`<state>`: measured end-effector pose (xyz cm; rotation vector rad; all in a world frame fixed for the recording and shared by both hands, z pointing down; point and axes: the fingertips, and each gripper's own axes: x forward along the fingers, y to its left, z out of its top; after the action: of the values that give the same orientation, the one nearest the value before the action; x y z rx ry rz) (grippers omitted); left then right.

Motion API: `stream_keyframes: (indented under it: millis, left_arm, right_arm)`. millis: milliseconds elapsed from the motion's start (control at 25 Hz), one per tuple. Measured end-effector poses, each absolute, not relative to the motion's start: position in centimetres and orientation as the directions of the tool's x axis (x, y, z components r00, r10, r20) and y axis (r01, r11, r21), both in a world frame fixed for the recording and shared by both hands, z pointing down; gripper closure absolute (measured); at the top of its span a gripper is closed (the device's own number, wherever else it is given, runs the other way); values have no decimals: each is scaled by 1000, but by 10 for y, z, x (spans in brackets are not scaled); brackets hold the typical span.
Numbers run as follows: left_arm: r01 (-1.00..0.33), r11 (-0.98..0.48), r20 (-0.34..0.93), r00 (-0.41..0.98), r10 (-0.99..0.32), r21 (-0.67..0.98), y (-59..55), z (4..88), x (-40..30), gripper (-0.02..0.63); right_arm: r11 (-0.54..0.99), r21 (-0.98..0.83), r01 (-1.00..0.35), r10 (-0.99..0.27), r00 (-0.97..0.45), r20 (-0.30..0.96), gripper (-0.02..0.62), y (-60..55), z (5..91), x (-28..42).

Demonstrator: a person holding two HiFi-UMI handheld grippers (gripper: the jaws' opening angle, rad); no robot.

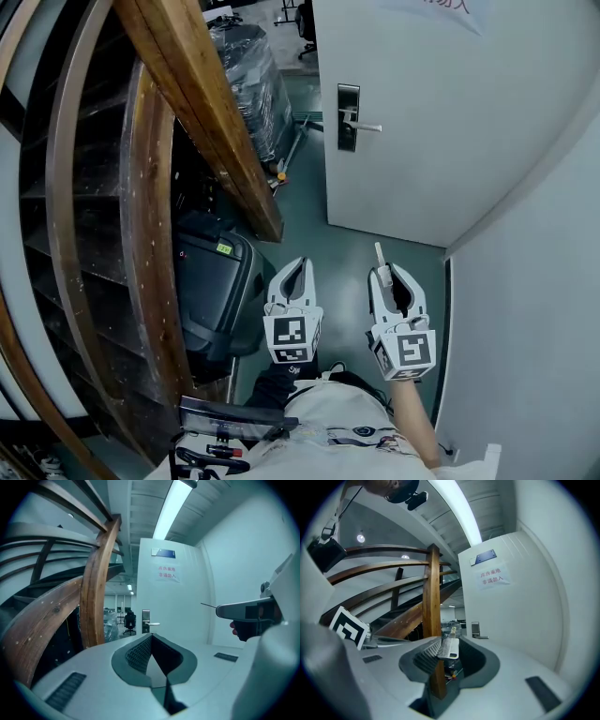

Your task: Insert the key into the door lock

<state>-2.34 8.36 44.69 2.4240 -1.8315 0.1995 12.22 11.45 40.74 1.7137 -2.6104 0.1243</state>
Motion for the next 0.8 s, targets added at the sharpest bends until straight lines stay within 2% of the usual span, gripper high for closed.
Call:
stream_keyframes:
  millis: [280,600,800]
  left_arm:
    - [-944,-331,152,326,-933,-7,-16,449,-38,601]
    - [-905,-424,197,414,-889,-9,-121,469,-55,601]
    - [-908,-418,235,407,-883,3,-158,494,-68,601]
  right_arm:
    - [366,-48,-929,-926,-369,75,476,23,419,95]
    - [271,-67,-960,-944,-278,178,476,-100,467,70]
    - [234,-75,-969,-939,-245,242,476,-172,513,69]
